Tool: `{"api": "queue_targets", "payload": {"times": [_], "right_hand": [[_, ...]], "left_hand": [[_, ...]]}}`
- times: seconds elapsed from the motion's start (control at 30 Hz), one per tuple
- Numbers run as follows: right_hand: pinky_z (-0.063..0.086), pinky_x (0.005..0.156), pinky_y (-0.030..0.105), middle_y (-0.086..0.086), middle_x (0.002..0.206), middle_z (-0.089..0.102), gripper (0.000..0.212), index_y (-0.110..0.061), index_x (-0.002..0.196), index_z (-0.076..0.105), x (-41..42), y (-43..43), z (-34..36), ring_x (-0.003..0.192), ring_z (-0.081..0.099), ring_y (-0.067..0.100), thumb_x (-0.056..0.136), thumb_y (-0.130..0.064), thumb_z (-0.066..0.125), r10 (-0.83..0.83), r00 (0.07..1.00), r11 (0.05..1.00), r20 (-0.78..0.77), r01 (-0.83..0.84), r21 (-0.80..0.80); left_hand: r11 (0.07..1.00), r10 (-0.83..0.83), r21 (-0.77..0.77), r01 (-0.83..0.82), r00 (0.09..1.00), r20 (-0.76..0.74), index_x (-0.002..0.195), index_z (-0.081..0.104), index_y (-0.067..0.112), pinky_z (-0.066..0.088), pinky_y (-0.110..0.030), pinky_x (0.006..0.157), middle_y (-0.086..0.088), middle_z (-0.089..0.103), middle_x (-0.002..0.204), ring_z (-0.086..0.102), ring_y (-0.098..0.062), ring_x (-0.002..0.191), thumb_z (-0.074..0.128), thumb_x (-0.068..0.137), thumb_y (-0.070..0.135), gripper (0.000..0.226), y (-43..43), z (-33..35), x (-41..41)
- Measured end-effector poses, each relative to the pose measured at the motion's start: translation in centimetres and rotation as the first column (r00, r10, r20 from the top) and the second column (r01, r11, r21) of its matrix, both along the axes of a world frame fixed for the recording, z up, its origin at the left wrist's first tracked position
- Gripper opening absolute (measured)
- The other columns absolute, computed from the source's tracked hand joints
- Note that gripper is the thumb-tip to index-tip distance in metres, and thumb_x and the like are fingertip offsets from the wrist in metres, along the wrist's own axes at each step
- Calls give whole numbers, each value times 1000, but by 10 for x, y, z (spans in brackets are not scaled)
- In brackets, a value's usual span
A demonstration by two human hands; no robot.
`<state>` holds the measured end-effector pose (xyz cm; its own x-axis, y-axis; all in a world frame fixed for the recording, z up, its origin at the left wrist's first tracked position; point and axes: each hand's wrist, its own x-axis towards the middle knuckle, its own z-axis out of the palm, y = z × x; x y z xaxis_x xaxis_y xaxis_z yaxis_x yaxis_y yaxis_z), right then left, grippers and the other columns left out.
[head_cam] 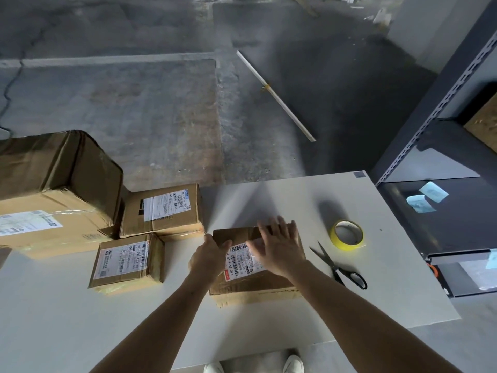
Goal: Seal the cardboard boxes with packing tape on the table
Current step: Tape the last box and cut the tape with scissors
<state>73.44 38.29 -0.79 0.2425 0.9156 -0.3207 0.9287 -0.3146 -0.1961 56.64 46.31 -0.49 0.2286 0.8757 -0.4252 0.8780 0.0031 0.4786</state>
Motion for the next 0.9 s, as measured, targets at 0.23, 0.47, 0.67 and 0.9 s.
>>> {"api": "queue_targets", "payload": {"times": [0.23,0.47,0.67,0.9], "right_hand": [[-17,121,42,-1,164,-18,74,-23,157,-11,-20,-7,-13,147,-29,18,98,-64,3,227,973,971,45,-229,70],[-15,120,36,2,162,-26,68,-24,155,-18,21,-16,-15,148,-26,20,97,-57,-5,-7,998,1000,67,5,27],[-17,119,40,11,159,-29,88,-12,154,-17,1,-16,-15,147,-27,27,85,-67,-18,-85,996,996,42,83,46],[-14,122,43,2,160,-28,78,-16,151,-21,-41,-24,-12,145,-33,20,93,-66,-4,234,972,970,-1,-234,69]], "left_hand": [[1000,-28,-5,28,1000,-13,118,39,14,56,-38,75,-9,67,112,68,-28,97,40,103,43,33,5,-3,-1],[999,-37,-12,37,999,-11,110,36,19,59,-44,80,-4,68,103,69,-27,94,42,101,44,27,7,-5,-2],[999,-37,-16,38,998,40,113,38,18,60,-38,74,0,67,100,70,-24,89,45,101,43,29,8,-7,-5],[998,-58,6,58,998,21,108,41,20,56,-45,83,-8,68,104,66,-29,94,44,100,46,27,10,-9,-8]]}}
